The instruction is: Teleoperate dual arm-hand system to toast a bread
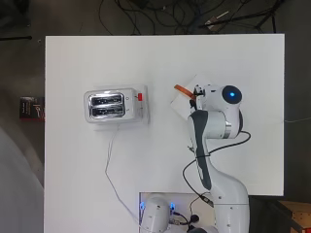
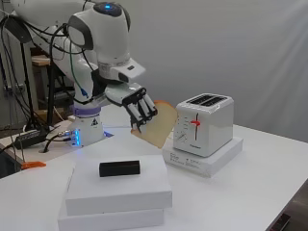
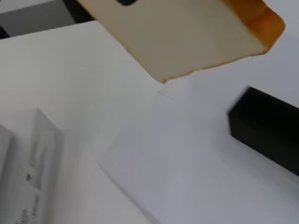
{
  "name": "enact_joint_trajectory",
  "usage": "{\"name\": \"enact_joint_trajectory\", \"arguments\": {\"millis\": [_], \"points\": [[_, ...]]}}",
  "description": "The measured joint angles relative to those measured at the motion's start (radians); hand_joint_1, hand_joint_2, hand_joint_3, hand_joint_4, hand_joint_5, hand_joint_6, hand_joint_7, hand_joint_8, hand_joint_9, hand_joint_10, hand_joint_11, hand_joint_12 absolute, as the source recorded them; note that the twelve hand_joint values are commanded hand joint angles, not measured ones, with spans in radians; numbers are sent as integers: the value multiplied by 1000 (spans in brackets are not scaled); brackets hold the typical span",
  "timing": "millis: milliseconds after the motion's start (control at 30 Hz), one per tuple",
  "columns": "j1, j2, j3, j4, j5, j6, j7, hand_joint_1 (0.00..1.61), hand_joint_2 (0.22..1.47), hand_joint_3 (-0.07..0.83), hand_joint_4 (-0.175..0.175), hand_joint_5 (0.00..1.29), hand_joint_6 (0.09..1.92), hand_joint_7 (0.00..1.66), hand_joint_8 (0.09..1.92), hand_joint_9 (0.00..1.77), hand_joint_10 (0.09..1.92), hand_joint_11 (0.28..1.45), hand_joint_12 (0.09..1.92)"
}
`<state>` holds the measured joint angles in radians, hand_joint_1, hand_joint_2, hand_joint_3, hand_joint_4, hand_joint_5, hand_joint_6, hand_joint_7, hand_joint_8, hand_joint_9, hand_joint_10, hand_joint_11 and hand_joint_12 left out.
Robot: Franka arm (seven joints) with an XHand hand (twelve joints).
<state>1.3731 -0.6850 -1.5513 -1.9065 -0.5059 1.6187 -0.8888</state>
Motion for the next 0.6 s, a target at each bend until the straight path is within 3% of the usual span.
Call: {"name": "enact_joint_trajectory", "arguments": {"millis": [300, 400, 500, 600], "points": [[173, 6, 109, 60, 106, -6, -15, 1211, 1218, 1, -175, 607, 1395, 981, 1106, 1419, 87, 663, 601], [215, -7, 101, 62, 162, 17, -42, 1222, 1186, -1, -164, 674, 1359, 1045, 964, 1408, 87, 691, 421], [255, -30, 95, 0, 284, 142, -77, 1231, 1161, 2, -159, 718, 1315, 1094, 867, 1407, 87, 741, 230], [345, -42, 74, -29, 338, 227, -99, 1228, 1158, 4, -149, 723, 1325, 1098, 842, 1401, 87, 753, 182]]}}
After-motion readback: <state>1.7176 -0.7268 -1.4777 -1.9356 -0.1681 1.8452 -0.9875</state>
